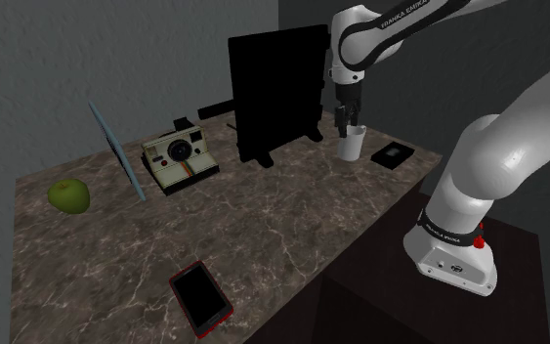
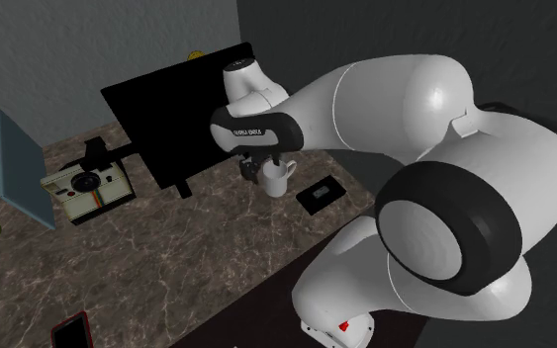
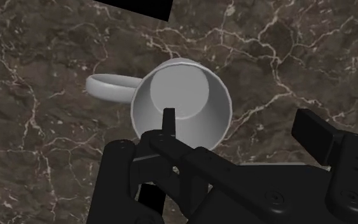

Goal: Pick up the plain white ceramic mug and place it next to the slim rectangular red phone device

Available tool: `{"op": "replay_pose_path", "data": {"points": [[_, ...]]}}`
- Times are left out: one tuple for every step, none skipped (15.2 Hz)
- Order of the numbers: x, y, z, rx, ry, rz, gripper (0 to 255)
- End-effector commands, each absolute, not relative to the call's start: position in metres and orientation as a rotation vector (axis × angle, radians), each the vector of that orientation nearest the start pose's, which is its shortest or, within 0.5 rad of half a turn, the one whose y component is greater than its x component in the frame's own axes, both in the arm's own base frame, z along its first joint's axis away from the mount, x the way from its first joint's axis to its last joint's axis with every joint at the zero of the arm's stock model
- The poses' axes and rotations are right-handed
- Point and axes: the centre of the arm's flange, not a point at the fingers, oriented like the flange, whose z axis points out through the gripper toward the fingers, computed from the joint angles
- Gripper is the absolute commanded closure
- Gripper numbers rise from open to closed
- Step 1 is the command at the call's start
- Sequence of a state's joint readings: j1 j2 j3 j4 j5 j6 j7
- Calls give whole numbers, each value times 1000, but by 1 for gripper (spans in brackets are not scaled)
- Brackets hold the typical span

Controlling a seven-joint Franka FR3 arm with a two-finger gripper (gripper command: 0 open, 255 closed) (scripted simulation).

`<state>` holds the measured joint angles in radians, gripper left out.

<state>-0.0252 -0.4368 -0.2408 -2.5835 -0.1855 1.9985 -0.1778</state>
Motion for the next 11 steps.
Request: {"op": "replay_pose_path", "data": {"points": [[365,-110,376,-3158,-64,267,0],[364,-111,371,-3158,-64,267,0],[363,-111,366,-3158,-64,267,0],[362,-111,360,-3158,-64,267,0],[361,-111,355,-3158,-64,267,0],[360,-111,350,-3158,-64,267,0],[360,-111,347,-3158,-64,267,0],[360,-111,347,-3158,-64,267,0],[360,-111,347,-3158,-64,267,0],[360,-111,347,-3158,-64,267,0],[360,-111,347,-3158,-64,267,0]]}}
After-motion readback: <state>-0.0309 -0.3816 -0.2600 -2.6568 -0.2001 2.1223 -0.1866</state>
